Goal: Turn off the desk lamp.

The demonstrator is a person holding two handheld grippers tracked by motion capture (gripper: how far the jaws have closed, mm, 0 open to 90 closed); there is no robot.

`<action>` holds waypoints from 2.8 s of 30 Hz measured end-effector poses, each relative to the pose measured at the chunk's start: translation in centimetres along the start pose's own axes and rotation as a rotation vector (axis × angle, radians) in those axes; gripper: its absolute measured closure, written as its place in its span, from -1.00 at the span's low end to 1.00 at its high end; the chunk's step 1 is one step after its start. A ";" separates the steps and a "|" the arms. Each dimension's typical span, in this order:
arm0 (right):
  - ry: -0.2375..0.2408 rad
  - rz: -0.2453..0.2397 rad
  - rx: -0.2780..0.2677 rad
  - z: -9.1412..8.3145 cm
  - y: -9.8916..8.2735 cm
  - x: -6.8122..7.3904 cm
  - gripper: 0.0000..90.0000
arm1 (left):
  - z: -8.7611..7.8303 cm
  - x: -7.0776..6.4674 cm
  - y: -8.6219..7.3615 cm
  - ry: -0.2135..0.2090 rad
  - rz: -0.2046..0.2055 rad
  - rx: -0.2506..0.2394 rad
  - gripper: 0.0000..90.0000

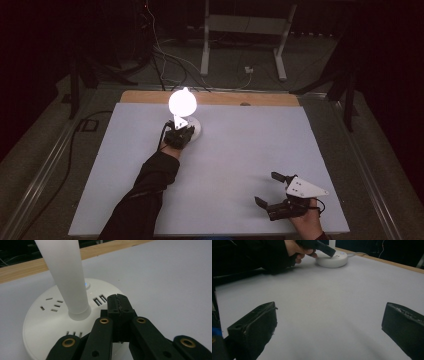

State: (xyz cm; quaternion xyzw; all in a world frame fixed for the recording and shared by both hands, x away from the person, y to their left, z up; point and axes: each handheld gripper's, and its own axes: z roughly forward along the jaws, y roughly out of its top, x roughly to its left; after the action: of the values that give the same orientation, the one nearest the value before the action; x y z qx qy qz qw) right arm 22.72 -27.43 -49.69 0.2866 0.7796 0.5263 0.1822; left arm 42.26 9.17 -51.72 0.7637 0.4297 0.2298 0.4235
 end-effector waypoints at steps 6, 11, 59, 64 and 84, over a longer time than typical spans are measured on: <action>-0.001 -0.001 -0.002 0.0 0.0 0.0 -1.00 | 0.0 -0.1 -0.2 0.002 0.011 -0.004 1.00; -0.001 -0.001 -0.002 0.0 0.0 0.0 -1.00 | 0.1 -0.3 -0.3 0.018 0.035 -0.012 1.00; -0.004 0.004 0.006 0.2 -0.1 -0.1 -1.00 | -10.6 0.3 0.7 -0.343 0.029 0.063 -0.99; -0.005 0.007 0.009 0.2 -0.1 -0.1 -1.00 | -12.0 0.6 0.0 -0.368 0.055 0.060 -0.99; -0.009 0.005 0.013 0.2 -0.1 -0.1 -1.00 | -14.9 0.3 -5.3 -0.407 0.107 0.079 -0.99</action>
State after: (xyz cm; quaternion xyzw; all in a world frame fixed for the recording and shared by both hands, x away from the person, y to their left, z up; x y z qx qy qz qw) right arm 22.88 -27.32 -49.88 0.2920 0.7816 0.5202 0.1826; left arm 29.38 17.58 -48.19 0.8321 0.3030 0.0759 0.4583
